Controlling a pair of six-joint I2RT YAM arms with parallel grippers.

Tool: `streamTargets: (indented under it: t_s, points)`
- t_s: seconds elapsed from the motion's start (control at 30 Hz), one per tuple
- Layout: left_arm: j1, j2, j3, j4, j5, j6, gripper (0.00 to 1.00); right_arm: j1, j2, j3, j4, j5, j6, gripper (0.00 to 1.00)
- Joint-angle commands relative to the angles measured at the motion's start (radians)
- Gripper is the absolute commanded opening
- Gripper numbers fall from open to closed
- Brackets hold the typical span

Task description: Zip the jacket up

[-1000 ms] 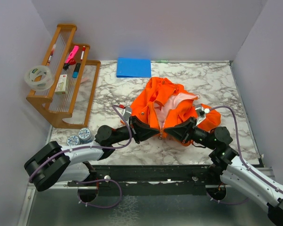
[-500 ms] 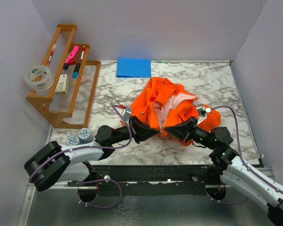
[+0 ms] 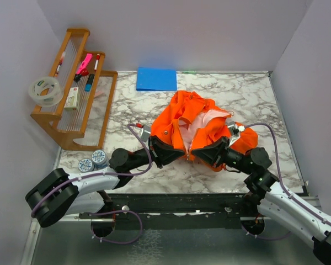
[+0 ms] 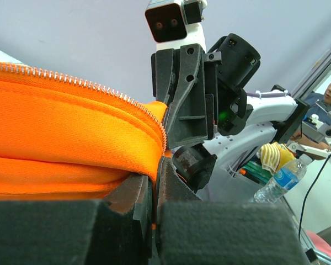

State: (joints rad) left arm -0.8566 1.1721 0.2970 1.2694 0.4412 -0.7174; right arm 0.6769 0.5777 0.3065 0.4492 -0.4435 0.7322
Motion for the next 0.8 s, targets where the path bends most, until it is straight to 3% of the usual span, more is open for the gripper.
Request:
streamTargets:
  t_s: [0.0, 0.77]
  points:
    - [-0.001, -0.014, -0.002, 0.033, -0.002, 0.013, 0.00, 0.000, 0.003, 0.036, 0.071, -0.043, 0.000, 0.00]
    - [-0.001, 0.022, 0.008, 0.030, 0.030, 0.004, 0.00, 0.000, -0.006, 0.044, 0.075, -0.003, 0.015, 0.00]
